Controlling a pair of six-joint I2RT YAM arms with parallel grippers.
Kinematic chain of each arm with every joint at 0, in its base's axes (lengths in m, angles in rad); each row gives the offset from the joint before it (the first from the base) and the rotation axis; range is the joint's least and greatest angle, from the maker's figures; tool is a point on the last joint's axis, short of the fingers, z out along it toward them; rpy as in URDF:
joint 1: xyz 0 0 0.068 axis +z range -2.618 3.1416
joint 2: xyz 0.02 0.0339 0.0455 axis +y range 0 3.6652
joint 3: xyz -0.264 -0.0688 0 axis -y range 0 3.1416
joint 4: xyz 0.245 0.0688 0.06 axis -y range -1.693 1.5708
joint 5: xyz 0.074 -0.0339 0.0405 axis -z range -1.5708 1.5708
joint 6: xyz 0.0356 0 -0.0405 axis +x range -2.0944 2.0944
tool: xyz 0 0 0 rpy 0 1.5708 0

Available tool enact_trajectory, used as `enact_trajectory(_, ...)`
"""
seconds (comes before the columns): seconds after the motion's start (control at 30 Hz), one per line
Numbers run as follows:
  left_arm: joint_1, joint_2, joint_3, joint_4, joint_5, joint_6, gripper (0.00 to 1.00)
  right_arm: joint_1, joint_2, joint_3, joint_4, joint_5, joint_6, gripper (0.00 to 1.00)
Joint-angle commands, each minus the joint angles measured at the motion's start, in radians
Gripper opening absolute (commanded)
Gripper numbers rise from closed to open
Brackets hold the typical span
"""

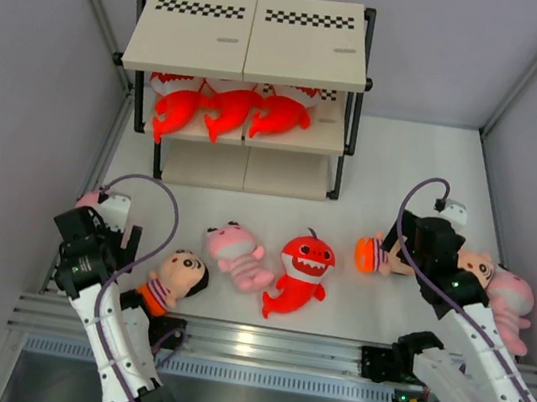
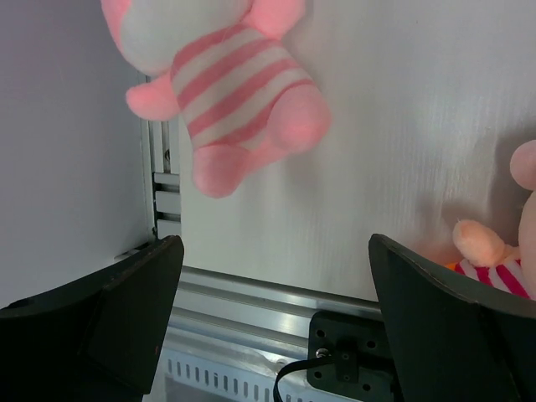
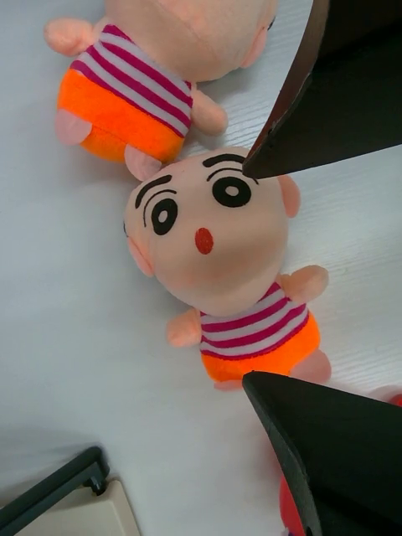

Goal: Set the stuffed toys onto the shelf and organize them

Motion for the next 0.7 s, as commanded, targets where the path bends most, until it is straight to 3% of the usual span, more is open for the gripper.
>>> enact_trajectory(0.0,-0.002,0.007,0.047,0.013,-0.006,-0.035,0.98,-0.014,-0.020,-0.001,0.030,-0.009,-0.010,0.99)
enact_trajectory(0.2,-0.001,0.049,0.047,0.011,-0.104,0.083,0.98,-0.014,-0.015,-0.006,0.037,-0.017,-0.015,0.99)
enact_trajectory(0.27,-0.002,0.111,0.070,0.016,-0.196,0.097,0.98,-0.014,-0.009,-0.003,0.037,-0.020,-0.018,0.99)
enact_trajectory(0.4,-0.001,0.291,0.119,0.029,-0.241,0.103,0.98,-0.012,-0.006,-0.004,0.040,-0.026,-0.021,0.99)
enact_trajectory(0.67,0.016,0.567,0.343,0.062,-0.048,0.017,0.98,-0.012,-0.003,-0.009,0.047,-0.043,-0.027,0.99)
